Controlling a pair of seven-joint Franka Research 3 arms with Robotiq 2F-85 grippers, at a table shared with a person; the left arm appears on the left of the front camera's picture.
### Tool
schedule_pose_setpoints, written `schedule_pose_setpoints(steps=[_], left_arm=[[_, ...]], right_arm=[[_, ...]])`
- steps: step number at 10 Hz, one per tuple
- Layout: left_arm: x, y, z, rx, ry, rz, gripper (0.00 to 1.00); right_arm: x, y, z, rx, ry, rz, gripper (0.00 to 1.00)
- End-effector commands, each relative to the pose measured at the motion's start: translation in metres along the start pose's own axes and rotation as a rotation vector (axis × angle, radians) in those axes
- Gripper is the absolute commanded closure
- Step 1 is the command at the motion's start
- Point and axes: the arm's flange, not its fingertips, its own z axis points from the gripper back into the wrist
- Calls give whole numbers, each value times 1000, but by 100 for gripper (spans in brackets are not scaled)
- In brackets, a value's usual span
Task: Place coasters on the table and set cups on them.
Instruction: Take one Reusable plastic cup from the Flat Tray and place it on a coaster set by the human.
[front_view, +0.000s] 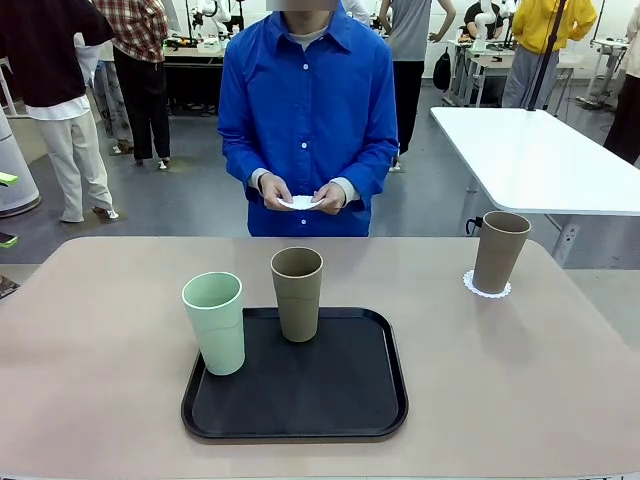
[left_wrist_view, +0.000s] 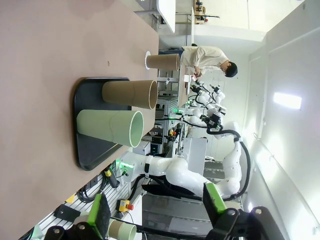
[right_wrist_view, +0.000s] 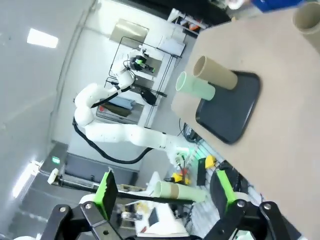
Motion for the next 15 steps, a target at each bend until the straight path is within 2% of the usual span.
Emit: schedule_pose_setpoints(steps=[1, 4, 8, 12, 15], left_arm=[[-1, -1, 2, -7, 2, -10, 0], [-1, -1, 2, -7, 2, -10, 0], [-1, -1, 2, -7, 2, -10, 0], [-1, -1, 2, -7, 2, -10, 0], [-1, -1, 2, -7, 2, -10, 0]], right_arm=[[5, -8, 6, -15, -11, -72, 0], [-8, -41, 11, -1, -46, -105, 0], [-17, -53, 18, 15, -60, -111, 0], [-2, -85, 33, 20, -99, -154, 0], [5, -87, 31, -1, -122, -94, 0]])
